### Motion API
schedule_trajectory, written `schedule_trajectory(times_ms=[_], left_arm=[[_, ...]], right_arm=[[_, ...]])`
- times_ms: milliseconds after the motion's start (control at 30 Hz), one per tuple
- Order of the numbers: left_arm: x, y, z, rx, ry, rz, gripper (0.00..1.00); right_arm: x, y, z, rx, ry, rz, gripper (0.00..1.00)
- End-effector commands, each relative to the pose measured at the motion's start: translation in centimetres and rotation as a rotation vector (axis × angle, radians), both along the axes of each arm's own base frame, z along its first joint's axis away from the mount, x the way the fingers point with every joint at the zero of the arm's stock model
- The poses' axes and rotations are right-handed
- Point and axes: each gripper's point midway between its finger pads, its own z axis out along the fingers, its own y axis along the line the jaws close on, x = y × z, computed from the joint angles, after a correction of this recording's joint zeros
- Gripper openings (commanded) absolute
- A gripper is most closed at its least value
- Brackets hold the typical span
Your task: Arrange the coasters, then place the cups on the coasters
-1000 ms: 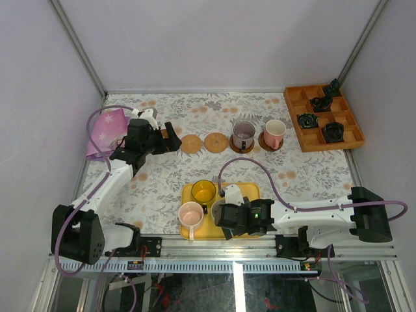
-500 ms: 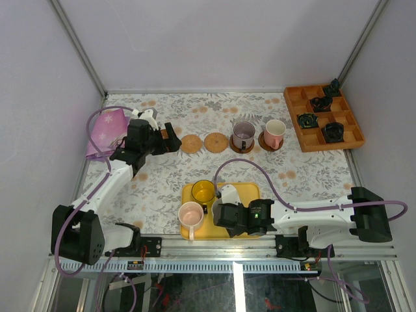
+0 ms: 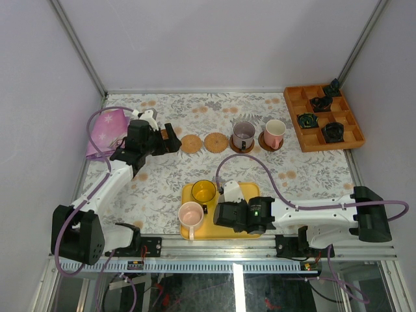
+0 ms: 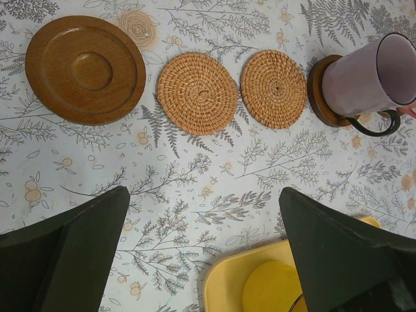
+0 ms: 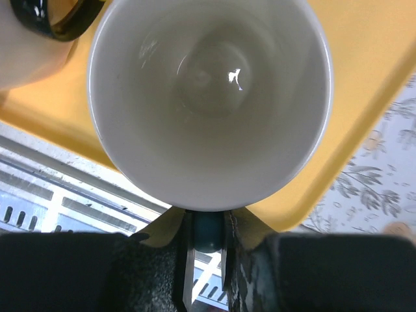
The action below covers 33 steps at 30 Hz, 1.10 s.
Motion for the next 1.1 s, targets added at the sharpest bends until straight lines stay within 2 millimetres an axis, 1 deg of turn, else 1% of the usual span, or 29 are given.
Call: schedule_trajectory(times_ms=[0, 67, 200, 267, 333, 433, 567, 633, 733, 900, 1000, 1067], left_arm=[[-0.1, -0.1, 0.7, -0.009, -0.021, 0.003, 1.0], [-0.1, 0.0, 0.6, -0.007, -0.019, 0.004, 1.0], [0.0, 0.0, 0.2, -0.001, -0.011, 0.007, 1.0], [0.1, 0.0, 0.0, -0.001, -0.007, 0.008, 1.0], [0.2, 0.0, -0.2, 0.004, 0.0, 0.007, 1.0], [0.5, 0.1, -0.2, 0.016, 0.007, 0.004, 1.0], [0.8, 0.3, -0.3, 0.038, 0.013, 0.007, 1.0], [0.9, 0.5, -0.3, 0.05, 0.013, 0.012, 1.0], [1.2, 0.6, -0.4, 0.062, 0.018, 0.012, 1.0], [1.6, 0.5, -0.6, 0.076, 0.026, 0.004, 1.0], [1.8, 0.5, -0.8, 0.084, 0.033, -0.001, 1.0], [1.9, 0.4, -0.9, 0.086, 0.037, -0.004, 1.0]], right_arm=[[3.7, 0.8, 6.6, 0.082, -0.219, -0.114, 0.0], [4.9, 0.8, 8.5, 0.078, -0.285, -0.142, 0.0], [7.8, 0.5, 10.9, 0.043, -0.373, -0.228, 0.0], [9.9, 0.3, 11.4, 0.052, -0.375, -0.286, 0.0], [12.2, 0.7, 11.9, 0.103, -0.377, -0.327, 0.0], [16.1, 1.6, 13.0, 0.181, -0.391, -0.38, 0.0], [20.6, 2.5, 14.3, 0.169, -0.441, -0.428, 0.0], [22.7, 3.6, 14.7, 0.186, -0.452, -0.434, 0.0], [25.4, 4.9, 14.6, 0.208, -0.441, -0.444, 0.0], [29.4, 6.1, 13.0, 0.193, -0.426, -0.479, 0.0], [31.1, 6.9, 11.6, 0.189, -0.407, -0.484, 0.0], [31.8, 7.3, 10.8, 0.183, -0.394, -0.488, 0.0]])
